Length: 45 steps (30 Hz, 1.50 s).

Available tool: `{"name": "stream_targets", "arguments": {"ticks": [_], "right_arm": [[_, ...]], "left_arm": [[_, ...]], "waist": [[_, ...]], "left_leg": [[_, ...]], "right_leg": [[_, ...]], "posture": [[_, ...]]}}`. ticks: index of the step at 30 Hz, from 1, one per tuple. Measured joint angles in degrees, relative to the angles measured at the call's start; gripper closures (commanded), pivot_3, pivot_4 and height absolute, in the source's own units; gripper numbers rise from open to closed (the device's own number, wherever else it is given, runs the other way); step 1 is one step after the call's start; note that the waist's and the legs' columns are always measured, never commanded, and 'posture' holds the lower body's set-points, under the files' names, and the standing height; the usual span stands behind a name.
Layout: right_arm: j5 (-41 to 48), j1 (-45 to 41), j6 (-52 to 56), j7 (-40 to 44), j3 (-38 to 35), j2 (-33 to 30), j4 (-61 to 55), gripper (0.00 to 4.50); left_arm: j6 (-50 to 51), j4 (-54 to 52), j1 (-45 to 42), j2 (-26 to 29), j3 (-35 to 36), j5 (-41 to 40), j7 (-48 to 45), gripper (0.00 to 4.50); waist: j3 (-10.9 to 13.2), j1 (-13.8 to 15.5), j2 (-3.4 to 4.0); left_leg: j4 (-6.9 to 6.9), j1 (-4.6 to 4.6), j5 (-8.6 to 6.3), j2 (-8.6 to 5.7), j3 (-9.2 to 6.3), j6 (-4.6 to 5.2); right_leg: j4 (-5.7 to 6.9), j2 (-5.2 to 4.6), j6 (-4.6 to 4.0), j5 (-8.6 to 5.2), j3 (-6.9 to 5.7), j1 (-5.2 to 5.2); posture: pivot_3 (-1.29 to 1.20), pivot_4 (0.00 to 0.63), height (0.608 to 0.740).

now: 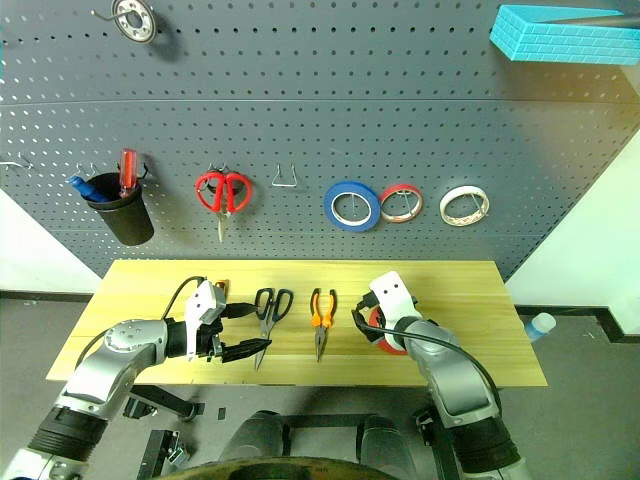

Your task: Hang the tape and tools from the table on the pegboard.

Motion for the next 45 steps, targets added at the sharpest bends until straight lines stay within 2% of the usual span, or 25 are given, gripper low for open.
{"name": "stream_targets", "arguments": {"ticks": [7,12,16,17,19,20,24,28,33,37,45], "right_arm": [[-0.11,-0.01,0.08,-1.02,-0.1,0.06,0.0,0.0],[-0.97,-1.68,4.53,-6.22,-3.31,2.04,1.87,0.0],[-2.54,-1.1,9.07,-8.82,-4.54,2.04,2.57,0.0],[-2.87,-0.37,9.76,-8.85,-4.17,1.95,2.49,0.0],[-3.08,1.34,11.06,-8.73,-2.6,1.91,2.4,0.0],[-3.08,1.87,11.63,-8.59,-1.69,1.99,2.39,0.0],[-3.03,3.17,12.44,-7.7,0.45,2.0,1.35,0.0],[-3.08,3.13,12.36,-7.39,0.71,1.84,1.1,0.0],[-3.41,2.48,12.32,-6.85,1.64,1.74,0.74,0.0],[-3.42,2.61,12.36,-6.37,1.73,1.57,-0.14,0.0],[-3.48,3.03,12.68,-5.3,1.88,0.8,-2.05,0.0]], "left_arm": [[-0.45,0.24,-0.14,0.0,-0.02,0.06,-0.11,0.05],[-1.11,1.19,-2.13,0.0,-0.02,0.5,-0.16,0.05],[-1.74,0.24,-0.48,0.22,0.02,0.59,-0.03,0.05],[-1.74,-0.28,0.01,0.21,0.03,0.58,0.11,0.05],[-2.16,-1.85,0.53,0.18,0.24,0.6,1.13,0.05],[-2.52,-2.38,0.55,0.06,0.48,0.61,1.7,0.05],[-2.78,-6.2,1.13,0.03,2.02,0.54,3.96,0.05],[-2.52,-9.66,2.79,0.31,2.96,0.37,5.32,0.05],[-1.34,-12.37,5.73,0.63,3.97,0.16,6.49,0.05],[-0.68,-13.54,7.43,0.62,3.98,-0.1,7.03,0.05],[0.28,-17.63,10.75,0.75,4.63,-1.21,7.96,0.05]], "waist": [[0.0,0.02,0.0],[0.0,0.04,0.0],[0.12,-0.05,0.06],[0.16,-0.03,0.08],[1.12,0.01,0.14],[1.69,0.03,0.17],[4.99,-0.07,0.25],[6.82,-0.3,0.33],[8.16,-0.05,0.32],[8.4,0.07,0.32],[9.81,0.0,0.23]], "left_leg": [[0.0,0.0,0.0,0.0,0.0,0.0],[0.0,0.0,0.0,-0.02,0.0,0.0],[-0.02,-0.07,0.0,-0.02,0.0,0.0],[-0.03,-0.13,0.0,-0.02,0.0,0.0],[-0.02,-0.14,0.0,-0.03,0.0,0.01],[-0.02,-0.15,0.0,-0.04,0.0,0.0],[0.01,-0.2,0.0,-0.05,0.02,0.01],[-0.04,-0.3,0.0,-0.05,0.02,0.02],[-0.1,-0.48,-0.18,-0.05,0.02,0.32],[-0.08,-1.11,-0.18,-0.06,0.01,0.33],[-0.08,-1.12,-0.18,-0.06,0.01,0.33]], "right_leg": [[0.0,0.0,0.0,0.0,0.0,0.0],[0.0,-0.01,-0.01,0.0,0.01,0.0],[0.0,-0.01,0.01,-0.03,0.01,-0.23],[0.02,-0.01,0.01,-0.04,0.02,-0.33],[0.15,-0.04,-0.06,-0.14,0.03,-0.39],[0.24,-0.04,-0.06,-0.14,0.04,-0.46],[0.57,-0.03,0.1,-0.33,0.11,-0.75],[0.57,-0.04,-0.07,-0.39,0.11,-0.85],[0.54,-0.08,-0.07,-0.6,0.07,-1.0],[0.55,-0.1,-0.07,-0.58,0.02,-1.59],[0.54,-0.1,-0.1,-0.6,0.03,-1.59]], "posture": [[0.29,0.0,0.681],[0.28,0.0,0.681],[0.29,0.056,0.681],[0.3,0.086,0.681],[0.3,0.114,0.681],[0.31,0.151,0.681],[0.33,0.192,0.681],[0.33,0.215,0.681],[0.33,0.217,0.681],[0.32,0.226,0.681],[0.32,0.26,0.681]]}}
